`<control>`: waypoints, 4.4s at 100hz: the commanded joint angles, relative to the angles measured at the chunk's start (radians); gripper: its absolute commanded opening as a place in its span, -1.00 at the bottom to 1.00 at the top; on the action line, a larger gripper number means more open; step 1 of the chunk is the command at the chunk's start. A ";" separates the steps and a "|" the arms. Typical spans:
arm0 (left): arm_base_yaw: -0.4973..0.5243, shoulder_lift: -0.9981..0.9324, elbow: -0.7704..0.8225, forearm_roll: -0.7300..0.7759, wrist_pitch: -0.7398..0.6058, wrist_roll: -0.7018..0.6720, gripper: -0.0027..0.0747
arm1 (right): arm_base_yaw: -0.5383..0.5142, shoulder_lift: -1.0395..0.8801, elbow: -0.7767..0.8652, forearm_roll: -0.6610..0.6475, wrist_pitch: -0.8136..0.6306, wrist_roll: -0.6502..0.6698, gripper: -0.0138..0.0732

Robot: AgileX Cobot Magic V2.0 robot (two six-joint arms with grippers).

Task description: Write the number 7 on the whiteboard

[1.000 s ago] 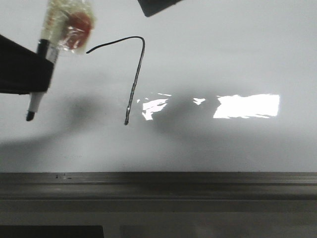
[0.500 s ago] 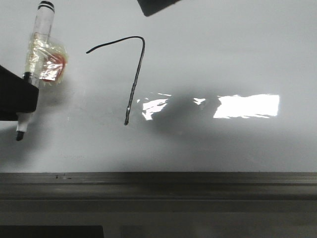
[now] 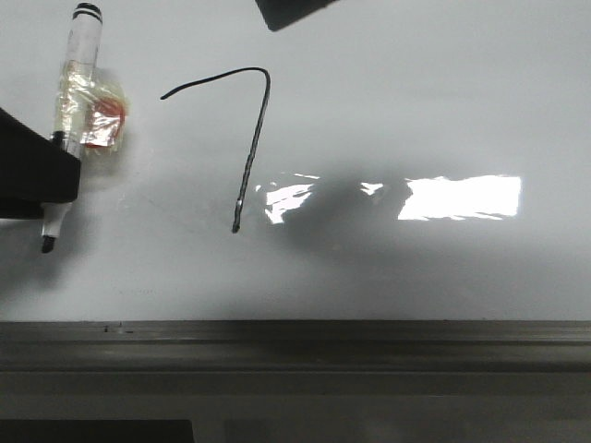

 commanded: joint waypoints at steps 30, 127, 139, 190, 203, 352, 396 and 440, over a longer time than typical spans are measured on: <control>0.001 -0.005 -0.035 -0.022 -0.066 -0.005 0.10 | -0.002 -0.024 -0.035 0.009 -0.053 -0.009 0.15; 0.001 -0.791 0.011 0.306 -0.050 0.001 -0.98 | -0.002 -0.601 0.342 -0.256 -0.386 -0.011 -0.83; 0.001 -0.913 0.041 0.385 -0.008 0.001 -0.98 | -0.002 -0.745 0.461 -0.297 -0.425 -0.011 -0.83; 0.001 -0.932 0.058 0.371 0.008 0.001 -0.98 | -0.002 -0.943 0.595 -0.297 -0.396 -0.011 -0.83; 0.001 -0.932 0.058 0.371 0.008 0.001 -0.98 | -0.002 -0.943 0.595 -0.297 -0.393 -0.011 -0.83; 0.620 -0.954 0.478 0.628 0.112 -0.237 -0.98 | -0.002 -0.943 0.595 -0.297 -0.392 -0.011 -0.83; 0.620 -0.954 0.478 0.628 0.112 -0.237 -0.98 | -0.002 -0.943 0.595 -0.297 -0.392 -0.011 -0.83; 0.620 -0.954 0.478 0.628 0.112 -0.237 -0.98 | -0.006 -0.943 0.595 -0.315 -0.392 -0.011 -0.83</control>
